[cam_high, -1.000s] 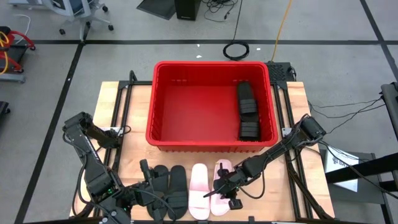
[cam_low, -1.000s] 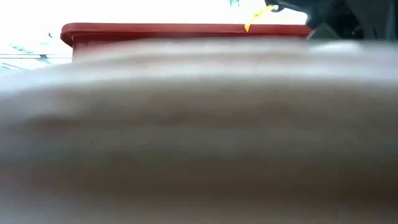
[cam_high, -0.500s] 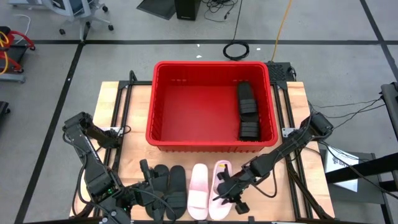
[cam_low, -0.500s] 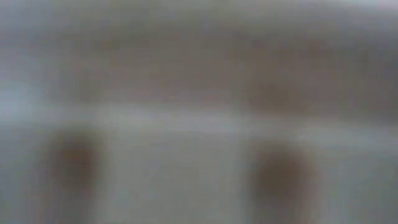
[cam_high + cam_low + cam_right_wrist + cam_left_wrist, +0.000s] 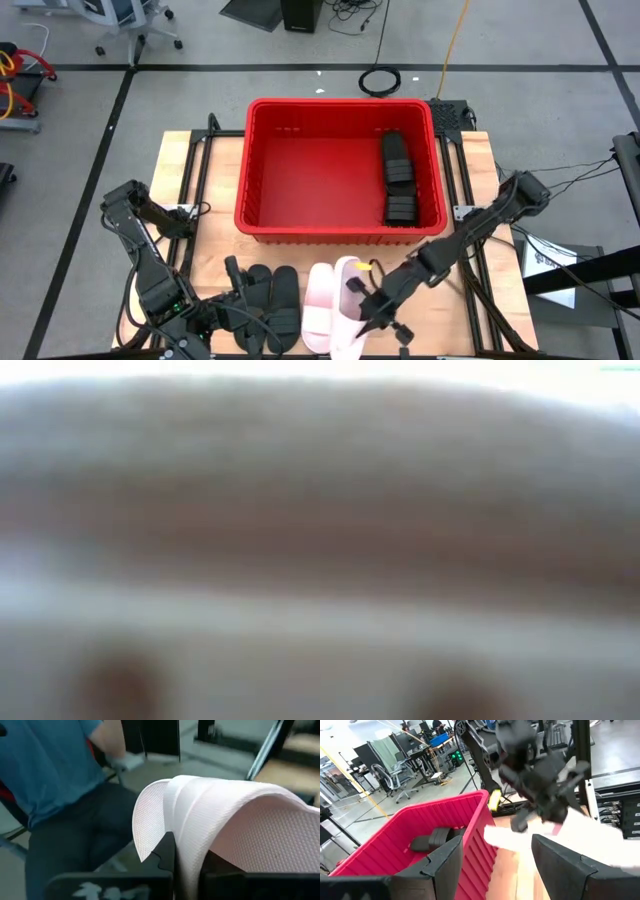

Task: Pick and place slides into bin
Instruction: Put the pink slide into the red bin

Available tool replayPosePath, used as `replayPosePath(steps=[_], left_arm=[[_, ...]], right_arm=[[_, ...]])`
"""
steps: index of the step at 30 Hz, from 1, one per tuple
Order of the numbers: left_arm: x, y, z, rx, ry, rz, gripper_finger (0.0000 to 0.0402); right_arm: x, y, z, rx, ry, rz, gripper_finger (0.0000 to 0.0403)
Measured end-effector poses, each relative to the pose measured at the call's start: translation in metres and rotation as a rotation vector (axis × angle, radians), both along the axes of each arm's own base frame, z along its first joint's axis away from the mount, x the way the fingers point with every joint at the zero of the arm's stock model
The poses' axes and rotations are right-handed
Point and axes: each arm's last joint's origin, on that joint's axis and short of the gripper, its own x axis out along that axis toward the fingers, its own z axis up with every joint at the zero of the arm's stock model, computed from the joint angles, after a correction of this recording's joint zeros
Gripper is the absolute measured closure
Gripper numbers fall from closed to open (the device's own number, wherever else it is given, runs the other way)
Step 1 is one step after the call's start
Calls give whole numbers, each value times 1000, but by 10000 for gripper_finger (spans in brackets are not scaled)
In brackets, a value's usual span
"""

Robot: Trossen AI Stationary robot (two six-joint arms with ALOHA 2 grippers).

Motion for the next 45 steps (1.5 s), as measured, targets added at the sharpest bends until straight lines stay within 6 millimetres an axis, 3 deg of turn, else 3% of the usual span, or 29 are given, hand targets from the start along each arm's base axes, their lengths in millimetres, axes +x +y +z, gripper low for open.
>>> replayPosePath(steps=[4,8,13,18,24,30,39,45], left_arm=[[1,2,0,26,-8,29,160],[2,14,9,66,-4,44,160],[-4,50,39,51,-28,79,160],[-16,98,71,69,-45,120,160],[-31,165,103,77,-66,152,160],[-44,219,119,64,-95,160,160],[-40,273,123,98,-84,177,160],[-39,303,123,78,-84,163,160]], right_arm=[[-13,-13,33,-2,-149,6,399],[-32,-35,68,-13,-281,-113,399],[-59,-67,101,-55,-395,-225,399],[-83,-104,125,-114,-481,-350,399],[-99,-151,135,-201,-501,-536,399],[-102,-197,133,-281,-448,-728,399],[-98,-266,124,-275,-370,-829,400],[-96,-317,107,-194,-275,-833,401]])
